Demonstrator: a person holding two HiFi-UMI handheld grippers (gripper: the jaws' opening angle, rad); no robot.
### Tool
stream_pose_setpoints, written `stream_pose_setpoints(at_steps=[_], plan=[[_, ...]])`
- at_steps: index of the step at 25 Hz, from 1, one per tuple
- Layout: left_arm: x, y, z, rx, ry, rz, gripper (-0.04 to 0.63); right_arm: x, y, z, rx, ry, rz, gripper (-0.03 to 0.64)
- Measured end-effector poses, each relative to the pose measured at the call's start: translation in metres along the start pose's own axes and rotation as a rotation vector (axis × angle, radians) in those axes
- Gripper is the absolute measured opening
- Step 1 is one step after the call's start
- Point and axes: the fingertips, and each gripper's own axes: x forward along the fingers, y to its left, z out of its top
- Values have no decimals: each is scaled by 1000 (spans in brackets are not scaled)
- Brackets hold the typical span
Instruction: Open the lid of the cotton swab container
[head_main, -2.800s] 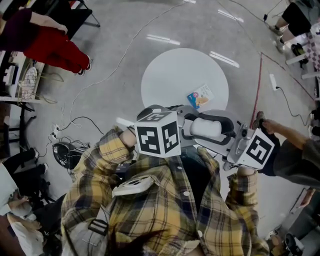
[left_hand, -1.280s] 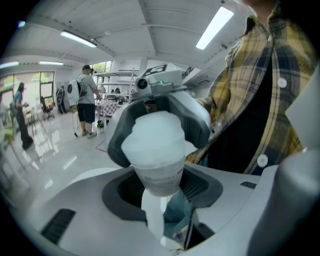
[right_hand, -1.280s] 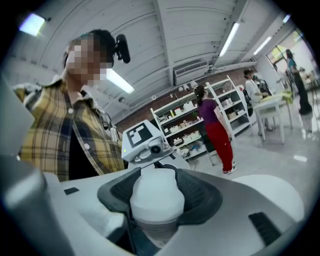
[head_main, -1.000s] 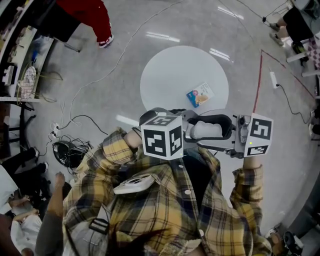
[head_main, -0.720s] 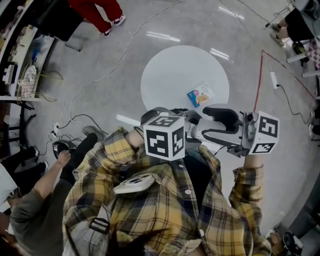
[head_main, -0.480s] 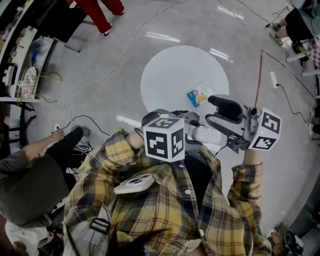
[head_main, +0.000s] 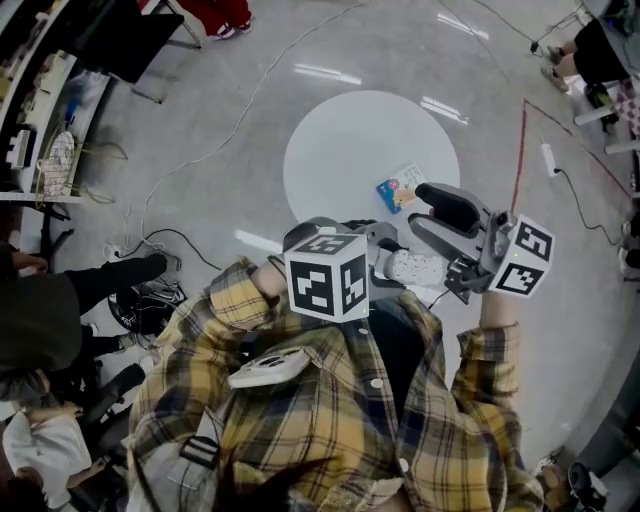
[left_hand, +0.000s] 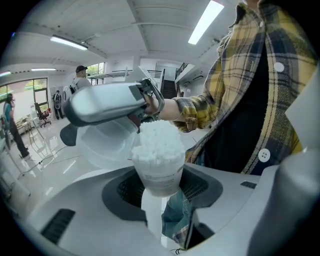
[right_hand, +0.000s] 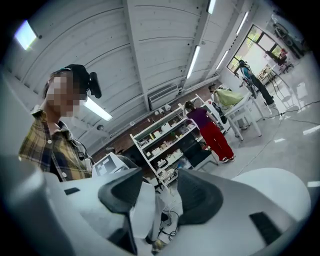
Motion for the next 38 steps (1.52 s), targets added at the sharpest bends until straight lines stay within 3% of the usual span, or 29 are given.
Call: stream_pose_setpoints(at_steps=[9, 18, 30, 38], plan=[[2, 1, -7, -4, -2, 10, 213, -5, 3, -2, -22, -22, -18, 215], [-11, 12, -3, -17, -7, 38, 213, -15, 10, 22, -64, -72, -59, 210], [-29, 37, -6, -63, -38, 120, 213, -27, 15, 34, -240, -100, -250, 207], [-46, 49, -6, -104, -62, 192, 213, -34, 22, 34, -272, -157, -313, 195]])
